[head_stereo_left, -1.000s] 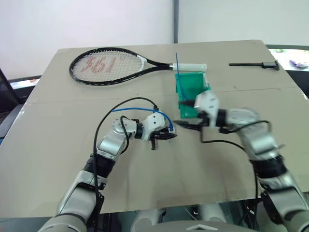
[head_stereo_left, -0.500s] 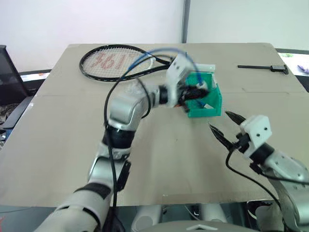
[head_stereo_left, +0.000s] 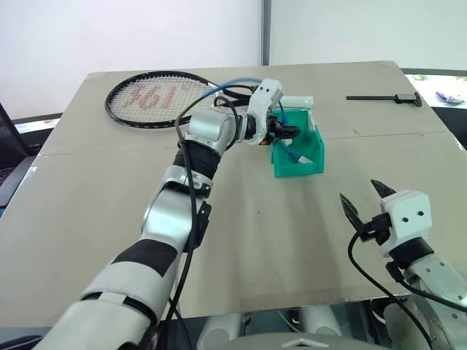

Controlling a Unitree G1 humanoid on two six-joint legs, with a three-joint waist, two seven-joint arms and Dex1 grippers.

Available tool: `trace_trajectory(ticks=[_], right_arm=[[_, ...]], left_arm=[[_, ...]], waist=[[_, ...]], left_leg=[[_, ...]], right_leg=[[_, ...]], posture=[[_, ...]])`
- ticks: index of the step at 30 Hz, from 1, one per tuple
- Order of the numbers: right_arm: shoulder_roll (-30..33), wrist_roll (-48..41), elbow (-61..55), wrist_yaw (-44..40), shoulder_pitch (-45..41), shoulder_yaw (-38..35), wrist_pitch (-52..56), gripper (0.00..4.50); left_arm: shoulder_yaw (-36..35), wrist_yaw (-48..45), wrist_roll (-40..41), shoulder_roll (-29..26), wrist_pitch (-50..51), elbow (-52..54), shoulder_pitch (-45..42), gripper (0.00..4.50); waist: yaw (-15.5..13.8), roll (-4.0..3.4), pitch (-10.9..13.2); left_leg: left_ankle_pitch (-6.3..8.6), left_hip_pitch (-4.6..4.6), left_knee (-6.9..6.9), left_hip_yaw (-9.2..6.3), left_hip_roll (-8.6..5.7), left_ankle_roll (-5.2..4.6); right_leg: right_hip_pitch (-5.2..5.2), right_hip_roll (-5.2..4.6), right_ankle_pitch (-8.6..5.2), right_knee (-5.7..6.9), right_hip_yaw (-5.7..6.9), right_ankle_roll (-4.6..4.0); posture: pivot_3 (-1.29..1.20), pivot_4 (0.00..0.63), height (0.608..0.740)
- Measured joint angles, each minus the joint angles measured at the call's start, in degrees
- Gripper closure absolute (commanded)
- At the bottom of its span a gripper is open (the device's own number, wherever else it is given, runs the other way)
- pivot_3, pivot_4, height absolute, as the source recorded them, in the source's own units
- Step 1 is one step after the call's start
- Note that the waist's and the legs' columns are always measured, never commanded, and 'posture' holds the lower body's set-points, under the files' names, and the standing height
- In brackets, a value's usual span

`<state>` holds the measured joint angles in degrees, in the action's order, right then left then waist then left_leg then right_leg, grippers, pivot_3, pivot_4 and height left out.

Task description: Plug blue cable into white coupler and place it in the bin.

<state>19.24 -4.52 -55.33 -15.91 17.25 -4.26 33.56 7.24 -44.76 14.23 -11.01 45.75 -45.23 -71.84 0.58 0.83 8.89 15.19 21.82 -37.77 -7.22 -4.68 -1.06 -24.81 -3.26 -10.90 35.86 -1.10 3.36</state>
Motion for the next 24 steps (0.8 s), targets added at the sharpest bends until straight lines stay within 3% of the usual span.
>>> trace_trajectory(ticks=[1,5,9,12,14,18,24], right_arm=[[0.04,0.11,0.03,0.07,0.08,0.21,-0.01,1.21],[0.16,0.05,0.13,0.09,0.11,0.61,-0.05,1.21],[0.29,-0.59,1.87,-0.53,-0.77,0.44,-1.45,1.21],[1.19,-1.3,5.92,-2.05,-2.31,0.19,-3.16,1.21],[1.48,-2.8,8.39,-3.74,-3.5,-0.29,-4.59,1.21],[4.29,-5.2,12.5,-8.41,-4.19,-0.77,-8.04,1.21],[10.43,-8.23,21.15,-16.97,-3.78,-3.21,-13.48,1.21]], left_arm=[[-0.05,-1.05,0.08,-0.15,-0.05,-0.25,-0.02,0.03],[-0.83,-3.85,1.02,-2.53,0.71,2.19,0.18,0.03],[-3.1,-7.51,3.59,-7.92,0.2,15.58,7.04,0.03],[-7.41,-7.05,4.87,-10.54,-7.15,27.76,20.36,0.03],[-7.55,-9.29,4.95,-15.15,-11.87,33.91,30.82,0.03],[-12.62,-10.39,6.78,-19.56,-15.34,43.34,44.72,0.03],[-21.3,-10.12,10.16,-21.14,-20.11,53.01,65.93,0.03]], waist=[[0.01,0.02,0.01],[0.22,0.02,0.09],[0.55,-0.02,0.07],[0.63,-0.12,0.01],[0.48,-0.09,0.03],[-0.05,-0.09,0.03],[-0.48,-0.04,0.05]], left_leg=[[0.0,0.01,0.0,0.0,-0.01,0.0],[0.0,0.0,0.0,0.02,0.01,-0.01],[0.0,-0.15,0.08,0.2,0.22,0.0],[0.0,-0.29,0.2,0.4,0.33,0.01],[0.0,-0.28,0.25,0.4,0.4,0.01],[0.01,-0.22,0.26,0.37,0.39,0.0],[0.16,-0.24,0.25,0.38,0.34,-0.26]], right_leg=[[0.0,-0.01,0.0,0.0,0.0,0.0],[-0.04,0.0,-0.01,0.02,-0.03,0.02],[-0.03,0.1,0.01,0.06,-0.19,-0.02],[-0.03,-0.05,0.05,0.08,-0.42,-0.08],[-0.07,0.04,0.14,0.06,-0.42,-0.24],[-0.04,-0.02,0.15,-0.01,-0.34,-0.26],[0.02,-0.2,0.14,-0.05,-0.22,-0.25]], posture=[[0.0,0.15,0.74],[0.0,0.15,0.74],[0.0,0.15,0.74],[0.0,0.15,0.74],[0.0,0.15,0.74],[0.0,0.15,0.74],[0.0,0.15,0.74]])
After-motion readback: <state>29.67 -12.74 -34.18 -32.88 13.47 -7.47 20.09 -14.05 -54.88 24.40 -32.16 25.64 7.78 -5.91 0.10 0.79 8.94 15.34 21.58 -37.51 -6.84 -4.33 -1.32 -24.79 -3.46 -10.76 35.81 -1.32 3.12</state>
